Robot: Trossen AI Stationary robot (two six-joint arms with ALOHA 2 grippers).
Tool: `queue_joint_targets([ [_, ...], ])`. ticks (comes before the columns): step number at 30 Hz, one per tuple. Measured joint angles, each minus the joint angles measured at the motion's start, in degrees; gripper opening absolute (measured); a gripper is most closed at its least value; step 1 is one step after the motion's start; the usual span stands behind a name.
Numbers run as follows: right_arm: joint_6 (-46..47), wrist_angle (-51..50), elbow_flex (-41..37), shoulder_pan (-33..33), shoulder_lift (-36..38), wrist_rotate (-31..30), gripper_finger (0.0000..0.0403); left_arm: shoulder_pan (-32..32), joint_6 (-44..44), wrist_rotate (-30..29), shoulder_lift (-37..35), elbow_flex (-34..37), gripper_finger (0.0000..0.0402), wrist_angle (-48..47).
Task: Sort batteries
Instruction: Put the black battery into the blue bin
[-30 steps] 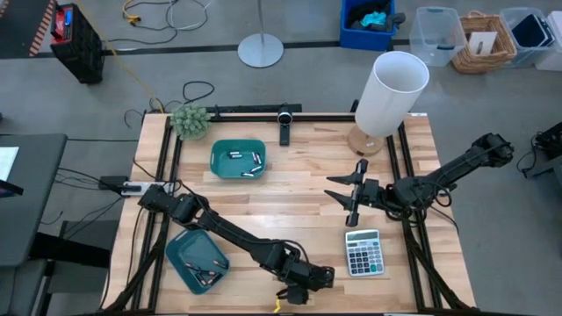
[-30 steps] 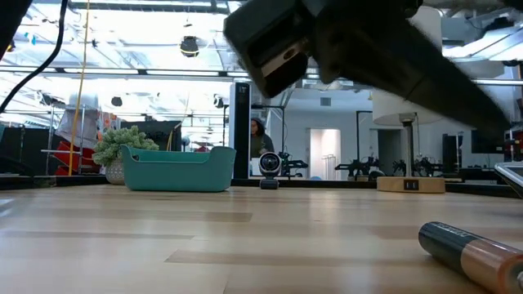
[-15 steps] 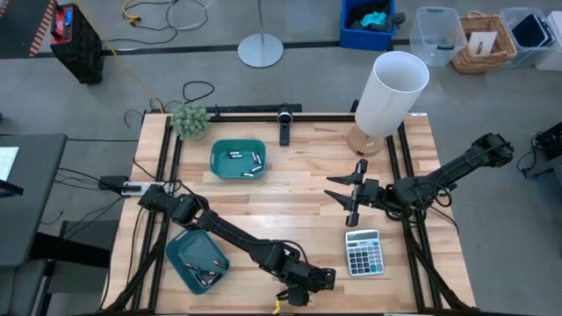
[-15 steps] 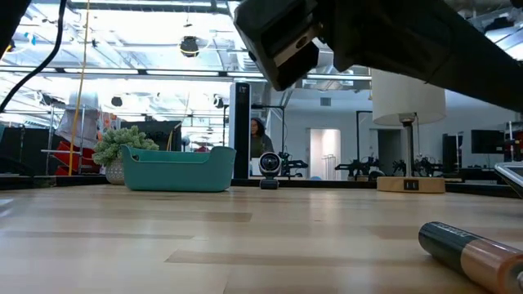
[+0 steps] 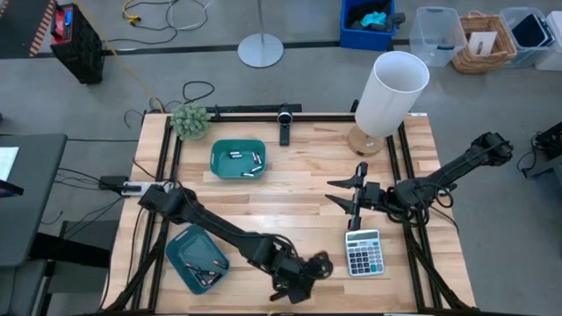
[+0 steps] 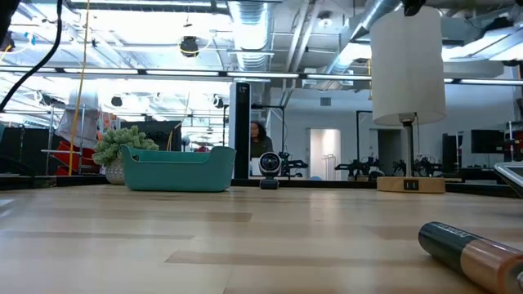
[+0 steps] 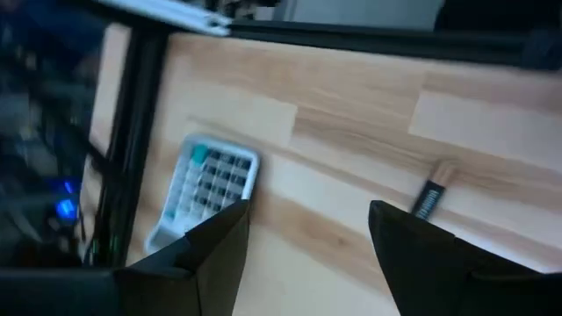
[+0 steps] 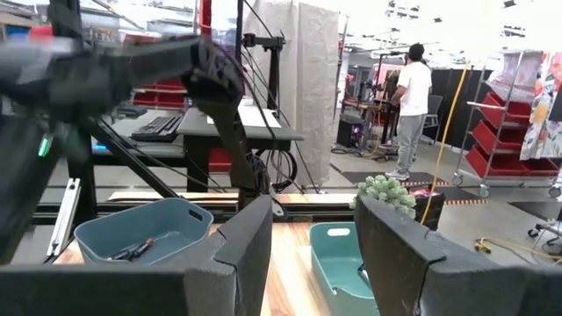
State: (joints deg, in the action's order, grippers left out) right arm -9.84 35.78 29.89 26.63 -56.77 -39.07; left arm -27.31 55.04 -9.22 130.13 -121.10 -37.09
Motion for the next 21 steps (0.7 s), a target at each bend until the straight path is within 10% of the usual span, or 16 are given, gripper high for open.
queue_joint_targets([
  [9, 3.40, -1.93, 0.00, -0.02, -0.63, 0.00, 0.0180, 1.14, -15.63, -0.90, -17.48, 12.89, 0.0188, -0.95],
  [21, 7.55, -1.97, 0.00, -0.07, -3.49, 0.01, 0.0180, 6.92, -31.57, -0.89, -50.83, 67.05, 0.0160, 35.86],
])
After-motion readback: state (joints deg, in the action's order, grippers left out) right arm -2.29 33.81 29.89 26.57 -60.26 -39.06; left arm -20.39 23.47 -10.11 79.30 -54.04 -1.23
